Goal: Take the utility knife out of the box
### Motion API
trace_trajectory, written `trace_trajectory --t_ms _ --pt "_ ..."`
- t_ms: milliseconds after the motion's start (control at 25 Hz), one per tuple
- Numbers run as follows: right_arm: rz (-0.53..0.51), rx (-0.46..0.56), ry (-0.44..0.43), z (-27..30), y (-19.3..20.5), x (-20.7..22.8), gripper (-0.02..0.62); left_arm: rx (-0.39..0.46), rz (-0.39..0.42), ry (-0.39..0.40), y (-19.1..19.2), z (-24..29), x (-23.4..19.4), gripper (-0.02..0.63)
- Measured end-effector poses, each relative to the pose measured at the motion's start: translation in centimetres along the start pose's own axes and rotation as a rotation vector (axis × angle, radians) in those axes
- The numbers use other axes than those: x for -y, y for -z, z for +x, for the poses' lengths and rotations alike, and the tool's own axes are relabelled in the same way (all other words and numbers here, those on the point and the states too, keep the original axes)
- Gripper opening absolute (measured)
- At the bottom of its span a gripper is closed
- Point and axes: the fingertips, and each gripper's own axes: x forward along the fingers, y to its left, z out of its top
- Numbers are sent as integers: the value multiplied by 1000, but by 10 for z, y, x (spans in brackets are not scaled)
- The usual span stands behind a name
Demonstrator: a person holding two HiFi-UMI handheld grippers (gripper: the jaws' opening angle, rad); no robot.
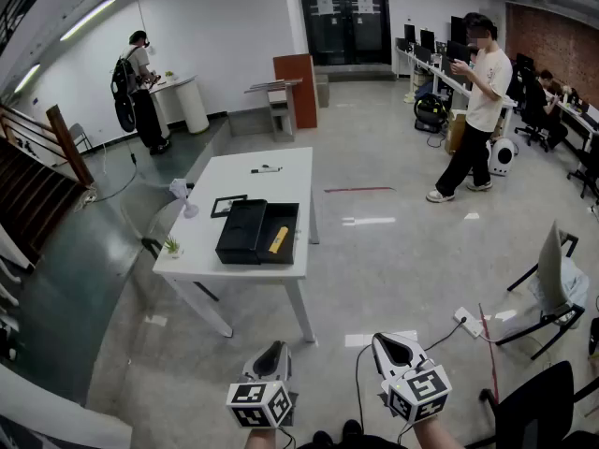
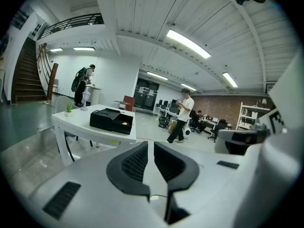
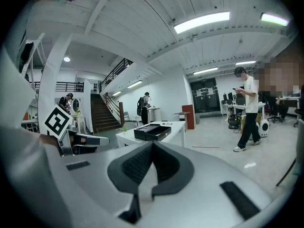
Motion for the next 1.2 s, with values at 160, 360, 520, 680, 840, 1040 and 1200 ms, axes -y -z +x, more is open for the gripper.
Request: trace_trajectory --t_ms 160,360,520,680,840,1040,1200 --pt "-2 5 2 2 -2 9 0 14 -2 -9 -3 7 4 26" --pt "33 12 9 -1 1 23 0 9 -4 -16 1 12 13 26" --pt "39 12 6 2 3 30 0 9 -7 -10 3 19 18 26" --pt "52 7 -11 5 5 33 0 15 -8 -22 -1 21 18 26" --pt "62 5 -33 8 4 34 0 16 -7 -40 -4 22 17 27" --pt "72 -6 -58 13 7 37 0 19 -1 -66 -7 21 15 29" --pt "82 -9 -75 15 9 38 2 18 2 -80 -7 22 16 65"
